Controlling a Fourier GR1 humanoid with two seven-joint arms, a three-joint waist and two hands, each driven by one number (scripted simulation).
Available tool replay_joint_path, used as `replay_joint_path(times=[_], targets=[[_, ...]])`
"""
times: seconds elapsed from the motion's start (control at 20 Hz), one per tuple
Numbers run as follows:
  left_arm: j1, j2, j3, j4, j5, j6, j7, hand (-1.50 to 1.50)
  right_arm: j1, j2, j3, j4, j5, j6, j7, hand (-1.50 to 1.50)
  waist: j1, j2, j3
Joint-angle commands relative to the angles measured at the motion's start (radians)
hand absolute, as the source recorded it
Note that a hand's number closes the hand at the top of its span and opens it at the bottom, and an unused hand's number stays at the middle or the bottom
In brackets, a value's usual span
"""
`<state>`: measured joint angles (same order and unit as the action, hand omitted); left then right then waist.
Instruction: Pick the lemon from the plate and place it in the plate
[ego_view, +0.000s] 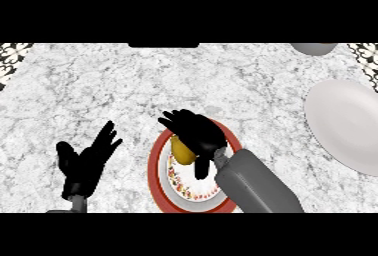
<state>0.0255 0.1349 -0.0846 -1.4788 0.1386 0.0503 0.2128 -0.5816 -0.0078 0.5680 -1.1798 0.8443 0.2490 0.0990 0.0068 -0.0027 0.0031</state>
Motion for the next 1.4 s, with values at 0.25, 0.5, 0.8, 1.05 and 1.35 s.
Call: replay_joint_path(times=[0.25,0.5,0.8,1.05,1.35], targets=[[0.000,-0.034,-0.010,0.038,-0.043,0.025,0.017,0.00,-0.083,0.008,0.077,0.147,0.062,-0.062,-0.076,1.50,0.004,0.004,-0.003],[0.002,-0.015,0.026,0.087,-0.024,-0.028,-0.037,0.00,-0.061,0.004,0.038,0.188,0.125,-0.116,-0.149,1.50,-0.002,0.004,-0.003],[0.001,-0.039,0.011,0.042,-0.031,-0.006,-0.007,0.00,-0.076,0.008,-0.063,0.130,0.101,-0.240,0.031,1.50,0.000,0.003,-0.003],[0.026,-0.014,0.049,0.019,-0.021,0.010,0.007,0.00,-0.055,-0.024,-0.376,0.229,0.118,-0.417,0.477,1.50,-0.082,0.004,-0.004],[0.025,-0.018,0.025,0.011,-0.023,-0.014,0.005,0.00,-0.223,-0.024,-0.454,0.224,0.385,-0.726,0.879,1.50,-0.015,0.003,-0.008]])
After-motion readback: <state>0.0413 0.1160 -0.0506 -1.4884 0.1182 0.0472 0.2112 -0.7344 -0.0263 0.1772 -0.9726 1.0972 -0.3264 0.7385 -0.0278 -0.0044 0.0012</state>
